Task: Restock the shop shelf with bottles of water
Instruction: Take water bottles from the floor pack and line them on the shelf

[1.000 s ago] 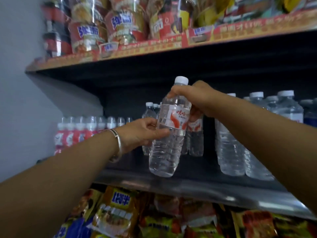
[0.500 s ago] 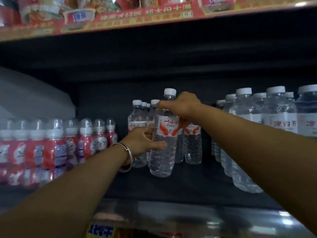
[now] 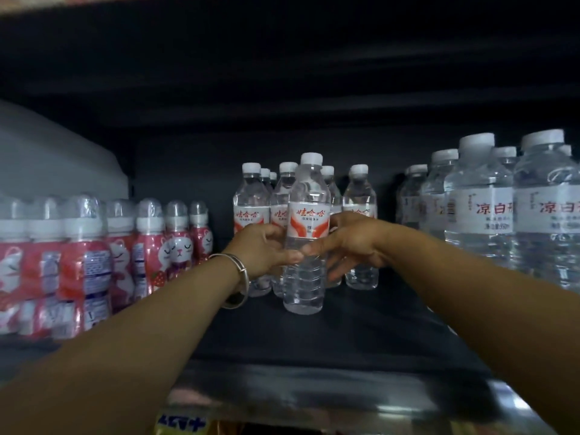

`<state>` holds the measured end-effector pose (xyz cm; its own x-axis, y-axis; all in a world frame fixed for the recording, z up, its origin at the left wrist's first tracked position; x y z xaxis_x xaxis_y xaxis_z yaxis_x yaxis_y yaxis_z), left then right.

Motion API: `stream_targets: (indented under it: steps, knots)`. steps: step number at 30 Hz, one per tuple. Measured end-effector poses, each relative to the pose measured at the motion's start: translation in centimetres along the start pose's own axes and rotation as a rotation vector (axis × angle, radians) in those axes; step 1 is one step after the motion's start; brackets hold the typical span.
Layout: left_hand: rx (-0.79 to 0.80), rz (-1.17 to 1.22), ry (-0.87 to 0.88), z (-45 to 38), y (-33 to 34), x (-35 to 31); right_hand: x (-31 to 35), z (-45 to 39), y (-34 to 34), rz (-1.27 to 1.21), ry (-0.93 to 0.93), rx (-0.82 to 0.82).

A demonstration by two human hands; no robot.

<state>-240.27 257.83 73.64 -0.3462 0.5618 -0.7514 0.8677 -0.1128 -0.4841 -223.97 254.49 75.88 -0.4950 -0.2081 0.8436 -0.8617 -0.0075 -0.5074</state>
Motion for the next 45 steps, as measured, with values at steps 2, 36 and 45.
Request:
stream_targets:
  steps: [2,36,45]
  knots:
    - [-0.021,-0.091,-0.023,-0.3,0.2,0.0,0.3,-0.3,-0.4,0.007,0.019,-0.006]
    - [-0.202,-0.652,0.100,-1.1,1.8,0.9,-1.2,-1.8,-1.2,0.096,0.114,-0.254]
    - [-0.122,-0.685,-0.074,-1.4,2.3,0.6,-1.0,-1.2,-0.2,0.102,0.141,-0.365]
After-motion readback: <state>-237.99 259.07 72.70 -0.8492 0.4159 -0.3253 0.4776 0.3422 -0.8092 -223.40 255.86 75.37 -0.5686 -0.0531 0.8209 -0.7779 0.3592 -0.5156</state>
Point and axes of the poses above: each hand's wrist, its own z-axis away from the middle knuckle, its own y-axis out of the palm, x = y × z, the point moved 2 cm from there along -z, towards the middle knuckle, and after that the axes turned 2 degrees about -z, right-handed, at the moved point
